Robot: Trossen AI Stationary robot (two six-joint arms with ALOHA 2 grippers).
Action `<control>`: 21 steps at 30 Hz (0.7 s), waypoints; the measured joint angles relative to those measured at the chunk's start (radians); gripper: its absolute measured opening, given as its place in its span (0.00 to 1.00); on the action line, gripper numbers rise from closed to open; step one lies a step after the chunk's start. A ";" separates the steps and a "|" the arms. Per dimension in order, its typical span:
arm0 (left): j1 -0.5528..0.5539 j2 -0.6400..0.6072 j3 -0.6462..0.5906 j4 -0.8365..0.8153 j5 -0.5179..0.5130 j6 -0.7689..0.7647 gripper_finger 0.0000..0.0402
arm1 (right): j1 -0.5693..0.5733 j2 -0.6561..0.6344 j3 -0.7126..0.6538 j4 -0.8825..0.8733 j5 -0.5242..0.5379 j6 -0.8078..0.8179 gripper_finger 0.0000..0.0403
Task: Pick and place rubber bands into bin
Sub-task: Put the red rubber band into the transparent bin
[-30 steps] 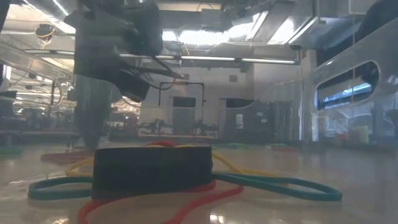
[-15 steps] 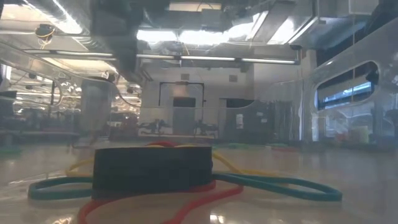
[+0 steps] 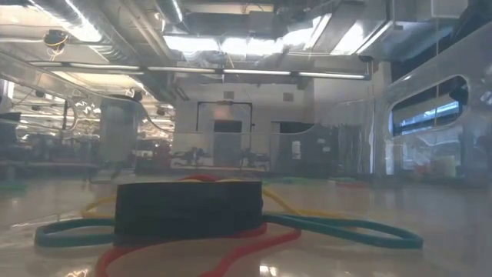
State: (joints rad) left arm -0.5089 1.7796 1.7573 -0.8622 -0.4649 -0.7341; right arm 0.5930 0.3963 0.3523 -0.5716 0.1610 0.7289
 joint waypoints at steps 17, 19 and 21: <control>-0.036 0.309 0.000 -0.144 0.466 -0.185 0.00 | 0.000 0.000 0.000 -0.001 0.003 0.001 0.01; -0.036 0.323 0.000 -0.136 0.486 -0.188 0.00 | 0.000 0.000 0.000 -0.001 0.003 0.002 0.01; -0.036 0.334 0.000 -0.137 0.487 -0.193 0.00 | 0.000 0.000 0.000 0.000 0.003 0.003 0.01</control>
State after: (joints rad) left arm -0.5446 2.1138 1.7569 -0.9989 0.0219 -0.9268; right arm 0.5930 0.3965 0.3523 -0.5720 0.1638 0.7314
